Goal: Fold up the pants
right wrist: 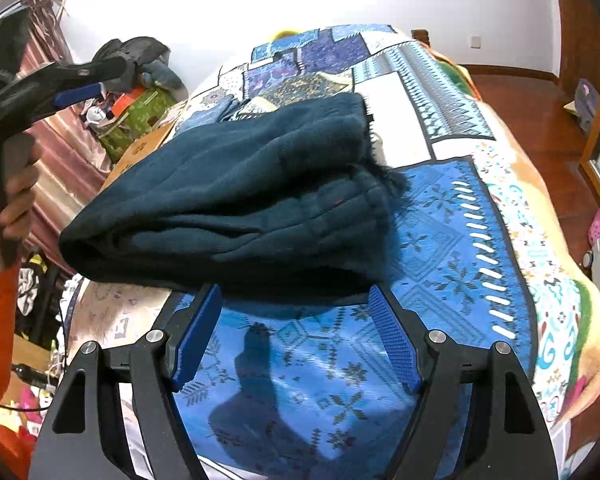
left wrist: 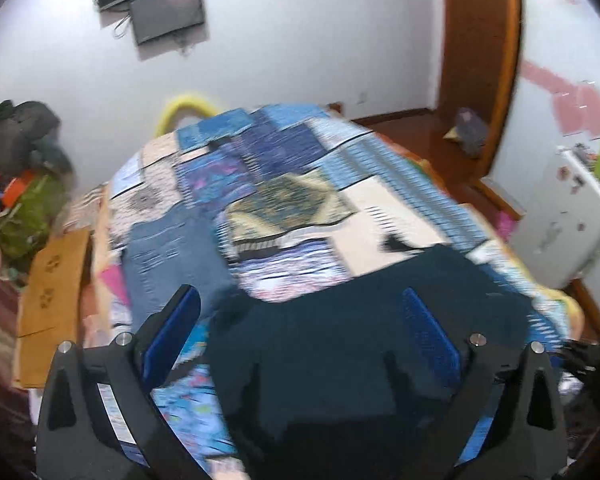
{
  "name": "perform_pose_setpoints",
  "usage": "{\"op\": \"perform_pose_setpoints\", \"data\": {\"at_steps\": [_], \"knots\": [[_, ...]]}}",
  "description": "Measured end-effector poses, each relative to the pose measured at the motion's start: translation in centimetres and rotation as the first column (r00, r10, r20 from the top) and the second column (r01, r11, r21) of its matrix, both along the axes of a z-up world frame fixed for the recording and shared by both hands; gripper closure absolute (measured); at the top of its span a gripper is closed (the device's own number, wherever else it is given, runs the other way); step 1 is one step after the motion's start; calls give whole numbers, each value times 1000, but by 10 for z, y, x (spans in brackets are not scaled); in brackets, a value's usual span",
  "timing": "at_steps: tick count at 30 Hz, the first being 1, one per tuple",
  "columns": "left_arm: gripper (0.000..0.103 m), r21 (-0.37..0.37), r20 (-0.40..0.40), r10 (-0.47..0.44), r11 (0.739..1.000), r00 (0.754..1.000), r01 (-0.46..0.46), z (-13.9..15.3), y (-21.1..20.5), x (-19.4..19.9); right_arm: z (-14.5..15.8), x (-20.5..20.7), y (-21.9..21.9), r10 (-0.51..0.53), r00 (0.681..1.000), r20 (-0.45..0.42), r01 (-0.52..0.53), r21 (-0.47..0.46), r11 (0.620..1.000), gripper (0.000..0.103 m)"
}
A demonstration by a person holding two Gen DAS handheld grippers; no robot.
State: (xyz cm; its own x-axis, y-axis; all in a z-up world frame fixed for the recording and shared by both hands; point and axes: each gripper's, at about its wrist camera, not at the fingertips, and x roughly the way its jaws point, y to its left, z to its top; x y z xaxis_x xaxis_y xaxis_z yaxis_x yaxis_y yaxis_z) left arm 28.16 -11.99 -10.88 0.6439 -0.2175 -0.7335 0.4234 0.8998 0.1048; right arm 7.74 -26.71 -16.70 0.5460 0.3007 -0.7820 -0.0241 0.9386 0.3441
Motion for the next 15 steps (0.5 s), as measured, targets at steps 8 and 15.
{"op": "perform_pose_setpoints", "data": {"at_steps": [8,15], "knots": [[1,117,-143,131,986,981,-114,-68,35,92,-5,10,14,27,999,-32,-27,1,1000,29],[1,245,-298,183,963,937,-110,-144,52,135,-4,18,15,20,999,-40,-21,-17,1000,29]]}}
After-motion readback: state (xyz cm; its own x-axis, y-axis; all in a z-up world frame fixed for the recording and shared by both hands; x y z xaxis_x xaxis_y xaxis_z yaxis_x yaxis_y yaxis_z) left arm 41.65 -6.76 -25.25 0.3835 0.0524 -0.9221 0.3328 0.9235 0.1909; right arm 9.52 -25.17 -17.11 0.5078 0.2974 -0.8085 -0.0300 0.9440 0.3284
